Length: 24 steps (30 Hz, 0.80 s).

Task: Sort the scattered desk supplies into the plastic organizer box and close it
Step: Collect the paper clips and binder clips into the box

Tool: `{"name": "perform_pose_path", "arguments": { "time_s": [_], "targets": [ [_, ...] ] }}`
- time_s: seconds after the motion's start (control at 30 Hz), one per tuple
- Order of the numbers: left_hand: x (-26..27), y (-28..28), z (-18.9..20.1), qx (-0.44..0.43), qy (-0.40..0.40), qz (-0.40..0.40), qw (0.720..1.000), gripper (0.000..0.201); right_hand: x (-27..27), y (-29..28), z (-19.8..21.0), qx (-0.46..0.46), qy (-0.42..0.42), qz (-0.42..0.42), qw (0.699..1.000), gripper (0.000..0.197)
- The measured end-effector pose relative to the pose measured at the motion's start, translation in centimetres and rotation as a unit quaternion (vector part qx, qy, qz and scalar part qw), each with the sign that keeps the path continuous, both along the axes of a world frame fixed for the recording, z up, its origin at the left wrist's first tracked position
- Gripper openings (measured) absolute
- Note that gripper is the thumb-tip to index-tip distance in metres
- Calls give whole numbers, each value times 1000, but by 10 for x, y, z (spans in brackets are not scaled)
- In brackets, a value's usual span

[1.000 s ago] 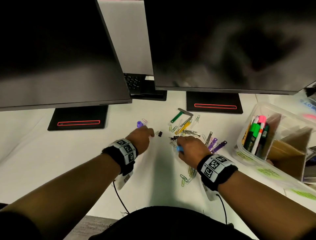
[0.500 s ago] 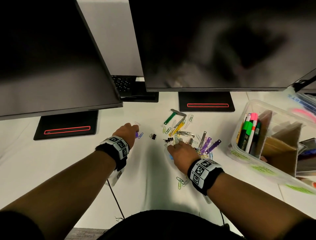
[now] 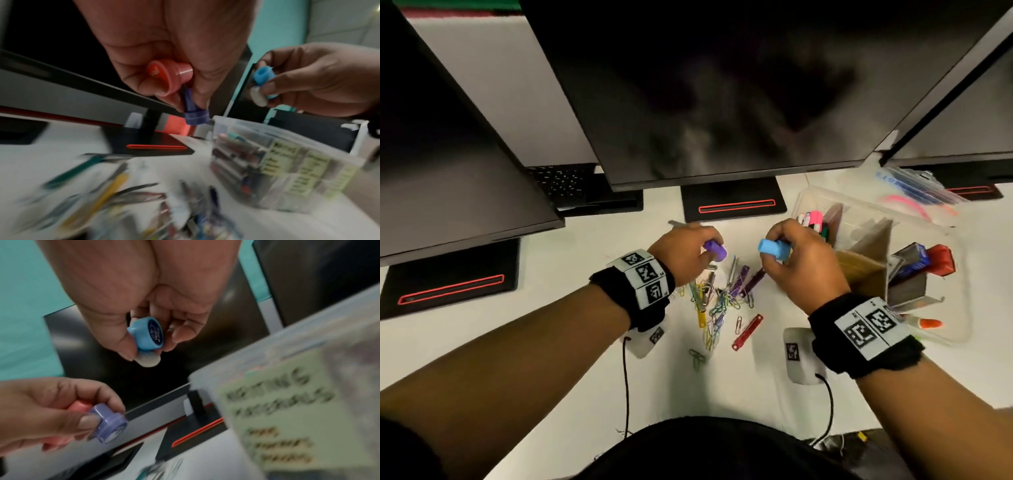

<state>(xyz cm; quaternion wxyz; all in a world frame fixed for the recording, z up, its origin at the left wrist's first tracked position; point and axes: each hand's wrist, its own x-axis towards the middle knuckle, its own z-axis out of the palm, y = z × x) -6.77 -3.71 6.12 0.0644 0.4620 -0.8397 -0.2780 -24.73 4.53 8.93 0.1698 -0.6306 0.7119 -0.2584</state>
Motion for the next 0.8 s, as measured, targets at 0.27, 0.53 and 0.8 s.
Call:
{"name": "perform_pose_path", "arguments": {
  "time_s": [0.27, 0.53, 0.8],
  "targets": [
    [-103, 31, 31, 12, 98, -61, 993, 27, -76, 33, -7, 1, -1, -157, 988, 18],
    [-170, 49, 25, 51, 106, -87, 989, 27, -114, 47, -21, 33, -15, -179, 983, 19],
    [-181, 51, 15, 140, 80, -95, 982, 68, -123, 52, -23, 50, -19, -145, 988, 25]
  ]
}}
